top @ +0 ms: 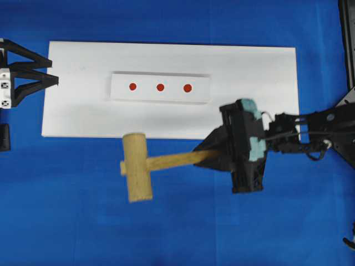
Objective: Hit the mark with a hammer.
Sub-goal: 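Carry the mallet with the right gripper down onto the blue cloth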
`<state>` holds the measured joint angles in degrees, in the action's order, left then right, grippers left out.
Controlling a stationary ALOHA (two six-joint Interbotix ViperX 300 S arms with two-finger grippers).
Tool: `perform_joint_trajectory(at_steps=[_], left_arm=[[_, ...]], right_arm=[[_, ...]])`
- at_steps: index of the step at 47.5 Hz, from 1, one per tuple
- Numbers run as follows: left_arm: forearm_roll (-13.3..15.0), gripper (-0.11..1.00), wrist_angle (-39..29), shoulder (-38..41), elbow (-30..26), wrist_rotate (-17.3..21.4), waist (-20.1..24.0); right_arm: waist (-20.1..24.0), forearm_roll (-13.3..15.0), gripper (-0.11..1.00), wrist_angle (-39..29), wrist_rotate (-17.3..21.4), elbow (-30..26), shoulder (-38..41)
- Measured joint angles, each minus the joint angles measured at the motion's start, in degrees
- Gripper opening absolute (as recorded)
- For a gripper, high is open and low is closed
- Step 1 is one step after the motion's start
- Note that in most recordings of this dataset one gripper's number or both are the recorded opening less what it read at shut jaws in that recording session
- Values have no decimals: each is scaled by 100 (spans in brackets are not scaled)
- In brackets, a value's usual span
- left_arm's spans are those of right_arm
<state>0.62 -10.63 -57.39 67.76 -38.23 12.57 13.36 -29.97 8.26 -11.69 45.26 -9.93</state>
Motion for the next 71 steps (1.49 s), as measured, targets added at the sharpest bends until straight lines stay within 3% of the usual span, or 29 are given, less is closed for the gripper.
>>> perform_joint_trajectory(at_steps=[11, 30, 36, 48, 59, 71], left_arm=[[9, 89, -18, -132, 0, 18, 9], [9, 89, -18, -149, 0, 18, 9], [9, 89, -9, -149, 0, 18, 9], [0, 89, -18, -158, 0, 18, 9], [0, 89, -18, -158, 0, 26, 9], [0, 89, -18, -158, 0, 18, 9]], right_arm=[[299, -299, 8, 272, 0, -193, 378], [299, -316, 8, 325, 0, -993, 1213], [308, -352, 8, 387, 0, -1028, 1301], [343, -817, 8, 932, 18, -1028, 1731], [589, -1055, 8, 1125, 18, -1028, 2215], [624, -1151, 8, 1310, 0, -984, 2487]])
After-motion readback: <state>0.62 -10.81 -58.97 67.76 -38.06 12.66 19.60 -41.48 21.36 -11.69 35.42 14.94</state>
